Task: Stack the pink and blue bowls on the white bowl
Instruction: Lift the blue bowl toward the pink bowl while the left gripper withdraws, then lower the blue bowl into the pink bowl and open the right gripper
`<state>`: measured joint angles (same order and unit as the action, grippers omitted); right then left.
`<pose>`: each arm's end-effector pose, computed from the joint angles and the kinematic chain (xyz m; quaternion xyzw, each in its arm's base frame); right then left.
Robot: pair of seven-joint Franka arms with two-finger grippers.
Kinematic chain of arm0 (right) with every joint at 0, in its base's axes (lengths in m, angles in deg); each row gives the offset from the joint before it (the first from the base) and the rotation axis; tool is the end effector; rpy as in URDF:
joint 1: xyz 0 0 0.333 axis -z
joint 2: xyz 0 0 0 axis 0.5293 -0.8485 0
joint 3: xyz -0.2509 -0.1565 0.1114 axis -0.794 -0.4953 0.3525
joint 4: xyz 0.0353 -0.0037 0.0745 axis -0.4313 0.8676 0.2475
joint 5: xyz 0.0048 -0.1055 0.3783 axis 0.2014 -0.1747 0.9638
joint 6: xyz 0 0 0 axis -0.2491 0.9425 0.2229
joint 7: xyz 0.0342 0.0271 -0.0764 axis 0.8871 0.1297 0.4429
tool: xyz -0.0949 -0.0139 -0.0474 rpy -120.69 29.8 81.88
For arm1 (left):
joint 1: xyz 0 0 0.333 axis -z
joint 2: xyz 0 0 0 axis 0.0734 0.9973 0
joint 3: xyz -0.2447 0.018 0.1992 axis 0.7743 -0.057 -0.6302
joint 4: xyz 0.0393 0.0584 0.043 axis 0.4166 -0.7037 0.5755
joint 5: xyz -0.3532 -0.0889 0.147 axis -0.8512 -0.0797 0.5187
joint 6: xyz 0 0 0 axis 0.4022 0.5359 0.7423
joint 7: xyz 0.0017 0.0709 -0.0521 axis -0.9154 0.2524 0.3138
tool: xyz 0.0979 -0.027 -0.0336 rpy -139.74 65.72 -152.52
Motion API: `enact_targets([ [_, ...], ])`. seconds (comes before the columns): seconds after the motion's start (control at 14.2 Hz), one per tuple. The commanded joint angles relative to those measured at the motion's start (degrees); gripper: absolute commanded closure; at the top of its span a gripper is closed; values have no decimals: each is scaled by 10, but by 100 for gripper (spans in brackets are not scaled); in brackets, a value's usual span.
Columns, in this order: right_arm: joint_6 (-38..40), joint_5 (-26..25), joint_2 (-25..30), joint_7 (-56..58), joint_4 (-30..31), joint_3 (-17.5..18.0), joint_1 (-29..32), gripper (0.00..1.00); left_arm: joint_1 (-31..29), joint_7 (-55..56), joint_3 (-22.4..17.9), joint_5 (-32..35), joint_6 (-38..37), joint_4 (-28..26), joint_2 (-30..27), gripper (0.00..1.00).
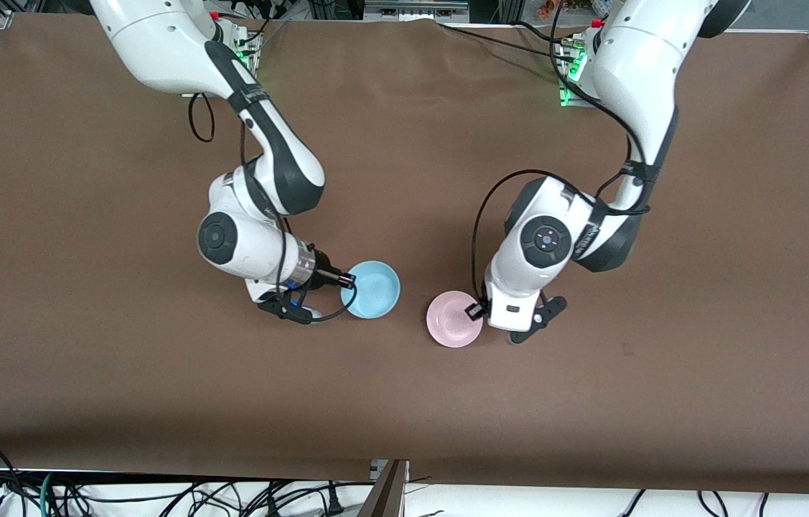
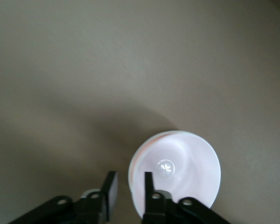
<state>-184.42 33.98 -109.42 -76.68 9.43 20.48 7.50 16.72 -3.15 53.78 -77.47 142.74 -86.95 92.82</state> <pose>0.6369 0.3588 0.2817 -0.9662 0.1730 0.0548 0.1830 0.6702 -0.3198 0.3056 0.9411 0.3357 -0.0105 0.0388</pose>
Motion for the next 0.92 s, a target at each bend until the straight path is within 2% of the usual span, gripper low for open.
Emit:
enact_targets([
  [0.0,-28,4,-16,-43,-23,-5,-22,100,-27,-34,4,8,-105,61,-14,100],
  [0.28,-60,4,-45,-118,-71,-5,-53,100,-53,-112,6,6,-237,117,-41,100],
  [0.42,-61,4,-70,-154,-114,-7,-67,100,-58,-149,5,7,-298,120,-78,100],
  [0.71,-119,-6,-103,-202,-133,-11,-102,100,-59,-161,7,5,-379,122,-148,100],
  [0.85,-128,-6,-120,-205,-165,-11,-106,100,-59,-161,8,1,-410,122,-179,100],
])
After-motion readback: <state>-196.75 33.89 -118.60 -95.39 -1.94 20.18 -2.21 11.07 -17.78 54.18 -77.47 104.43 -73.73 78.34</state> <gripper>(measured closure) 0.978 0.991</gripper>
